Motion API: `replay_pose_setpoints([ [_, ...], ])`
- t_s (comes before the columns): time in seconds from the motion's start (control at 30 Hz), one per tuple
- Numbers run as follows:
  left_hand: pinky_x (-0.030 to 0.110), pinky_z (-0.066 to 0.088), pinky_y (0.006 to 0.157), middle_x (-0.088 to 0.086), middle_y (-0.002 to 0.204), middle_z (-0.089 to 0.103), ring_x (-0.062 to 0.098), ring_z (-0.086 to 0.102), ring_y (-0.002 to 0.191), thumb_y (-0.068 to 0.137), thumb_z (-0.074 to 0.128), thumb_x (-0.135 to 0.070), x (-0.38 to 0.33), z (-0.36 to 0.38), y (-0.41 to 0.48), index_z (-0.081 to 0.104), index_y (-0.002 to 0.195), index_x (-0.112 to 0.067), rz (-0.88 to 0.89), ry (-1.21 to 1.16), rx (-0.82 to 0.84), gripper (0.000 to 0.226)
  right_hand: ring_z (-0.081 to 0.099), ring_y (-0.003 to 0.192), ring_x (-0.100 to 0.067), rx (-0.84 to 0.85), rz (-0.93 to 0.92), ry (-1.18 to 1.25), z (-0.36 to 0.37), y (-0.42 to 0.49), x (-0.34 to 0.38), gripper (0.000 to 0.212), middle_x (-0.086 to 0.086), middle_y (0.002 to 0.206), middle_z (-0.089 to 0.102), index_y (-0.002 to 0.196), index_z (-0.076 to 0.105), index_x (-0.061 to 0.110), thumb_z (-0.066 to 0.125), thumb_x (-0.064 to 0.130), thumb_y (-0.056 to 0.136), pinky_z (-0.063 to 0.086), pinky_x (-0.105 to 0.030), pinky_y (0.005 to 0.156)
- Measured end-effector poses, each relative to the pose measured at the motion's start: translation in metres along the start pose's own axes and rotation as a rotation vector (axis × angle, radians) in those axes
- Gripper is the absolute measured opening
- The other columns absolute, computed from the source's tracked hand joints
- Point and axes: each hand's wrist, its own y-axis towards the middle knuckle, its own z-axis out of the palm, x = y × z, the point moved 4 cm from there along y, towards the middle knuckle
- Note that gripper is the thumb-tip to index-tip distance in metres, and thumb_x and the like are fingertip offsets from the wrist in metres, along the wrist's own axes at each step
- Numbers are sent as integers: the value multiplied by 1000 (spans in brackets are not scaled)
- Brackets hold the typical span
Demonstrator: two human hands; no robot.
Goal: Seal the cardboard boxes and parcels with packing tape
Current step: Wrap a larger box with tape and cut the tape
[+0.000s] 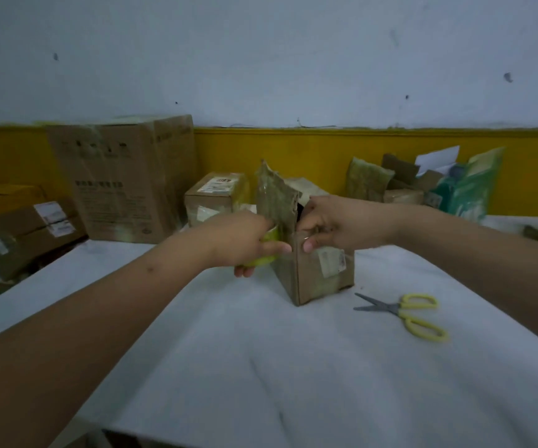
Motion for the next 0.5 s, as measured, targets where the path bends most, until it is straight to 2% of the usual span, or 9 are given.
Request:
replay_pose_setpoints([
  [0.1, 29, 55, 60, -3, 58, 69, 4, 63, 45, 95, 45, -64, -7, -5, 7, 55, 109, -22, 4, 153, -115, 45, 59, 85, -31, -59, 29, -72, -1, -9, -11, 30, -14, 86, 64, 84, 67, 10, 61, 38, 94, 46, -45, 77],
  [0.17, 31, 57, 61, -4, 61, 69, 2, 63, 46, 94, 46, -64, -14, -6, 9, 54, 110, -25, 17, 154, -146, 43, 58, 98, -29, -130, 80, -214, -2, -20, -17, 35, -9, 100, 66, 97, 68, 12, 62, 46, 91, 44, -44, 89],
  [0.27, 33, 59, 64, -6, 67, 70, 3, 66, 52, 93, 55, -53, -24, -4, 11, 53, 115, -22, 7, -5, -99, 39, 44, 127, -22, -419, 188, -232, -10, -65, -19, 63, -2, 138, 50, 134, 54, 20, 58, 59, 86, 36, -35, 106],
  [0.33, 31, 58, 63, -4, 70, 71, 5, 67, 55, 93, 57, -42, -32, -1, 13, 54, 119, -16, 3, -52, -55, 37, 49, 121, -19, -586, 345, -170, -2, -111, -27, 53, 1, 136, 49, 131, 55, 22, 61, 52, 88, 41, -31, 98],
  [0.37, 30, 57, 63, -3, 70, 71, 6, 68, 55, 93, 57, -39, -36, 1, 15, 55, 119, -15, 7, -67, -48, 35, 54, 110, -16, -543, 455, -165, 9, -133, -35, 44, 3, 129, 52, 125, 58, 25, 64, 49, 88, 45, -29, 88],
  [0.4, 30, 56, 63, -3, 71, 71, 7, 68, 55, 93, 56, -38, -40, 2, 17, 56, 116, -14, 12, -74, -50, 33, 57, 99, -12, -409, 566, -143, 26, -150, -41, 40, 6, 123, 55, 121, 59, 28, 65, 49, 87, 47, -27, 80],
  [0.47, 30, 56, 64, -2, 71, 70, 8, 68, 55, 95, 54, -40, -47, 4, 22, 54, 109, -15, 23, -74, -62, 28, 57, 93, -10, -126, 692, -45, 64, -175, -47, 42, 8, 118, 57, 122, 62, 30, 67, 51, 85, 46, -25, 79],
  [0.5, 32, 56, 65, -2, 72, 71, 8, 68, 55, 96, 53, -41, -50, 6, 25, 53, 108, -17, 28, -69, -69, 27, 56, 95, -12, -81, 708, -15, 75, -180, -48, 43, 7, 117, 57, 122, 62, 28, 68, 49, 85, 45, -24, 82],
])
